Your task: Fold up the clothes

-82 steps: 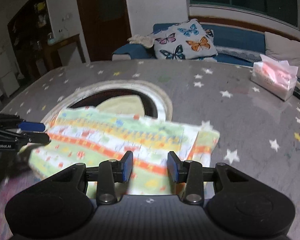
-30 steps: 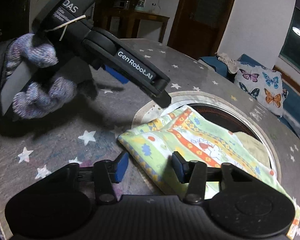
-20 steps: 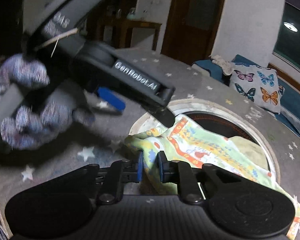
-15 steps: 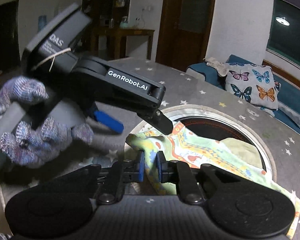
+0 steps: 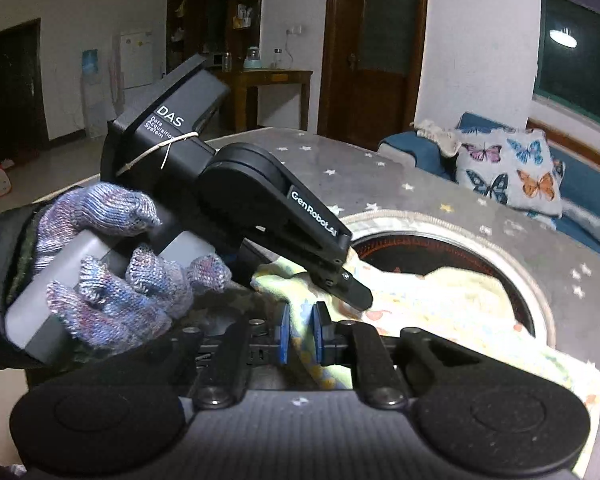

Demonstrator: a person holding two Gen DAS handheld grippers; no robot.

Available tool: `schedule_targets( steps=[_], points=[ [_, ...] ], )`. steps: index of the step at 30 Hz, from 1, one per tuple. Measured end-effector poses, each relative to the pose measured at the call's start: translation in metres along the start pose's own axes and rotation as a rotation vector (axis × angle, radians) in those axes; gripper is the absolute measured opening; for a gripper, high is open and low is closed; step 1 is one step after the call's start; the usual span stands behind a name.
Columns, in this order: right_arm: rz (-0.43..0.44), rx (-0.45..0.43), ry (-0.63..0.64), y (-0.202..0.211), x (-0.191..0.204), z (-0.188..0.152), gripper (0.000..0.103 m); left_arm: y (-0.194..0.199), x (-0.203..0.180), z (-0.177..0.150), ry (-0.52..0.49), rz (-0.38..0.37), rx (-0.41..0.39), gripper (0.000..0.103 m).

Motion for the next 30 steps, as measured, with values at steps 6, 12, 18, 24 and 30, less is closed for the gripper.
schedule_targets(
  steps=[6, 12, 18, 24, 30],
  points=[
    [-0.125, 0.014, -0.090, 0.020, -0.055, -0.011, 0.014, -0.002, 0.001, -0.003, -0.039, 0.034, -0.006, 0.018],
    [-0.361, 0.065, -0.176, 0.032, -0.144, -0.039, 0.020, -0.001, 0.001, -0.003, -0.063, 0.052, -0.014, 0.018],
    [-0.497, 0.097, -0.230, 0.039, -0.200, -0.062, 0.020, -0.003, 0.002, -0.004, -0.082, 0.065, -0.014, 0.018],
    [-0.568, 0.075, -0.265, 0.047, -0.222, -0.070, 0.040, -0.004, 0.000, -0.003, -0.118, 0.073, -0.022, 0.018],
    [-0.551, 0.059, -0.367, 0.044, -0.230, -0.075, 0.043, -0.005, -0.001, -0.002, -0.141, 0.079, -0.030, 0.019]
  ],
)
Point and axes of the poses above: each gripper's, at about its wrist camera, not at the fingertips, and y roughly against the way its jaws point, x to its left, z to its top, the point moved 8 cm from there along -y, roughly the way its jaws point, and after that the axes turned 14 degrees about -x, right-handed, at the moved point
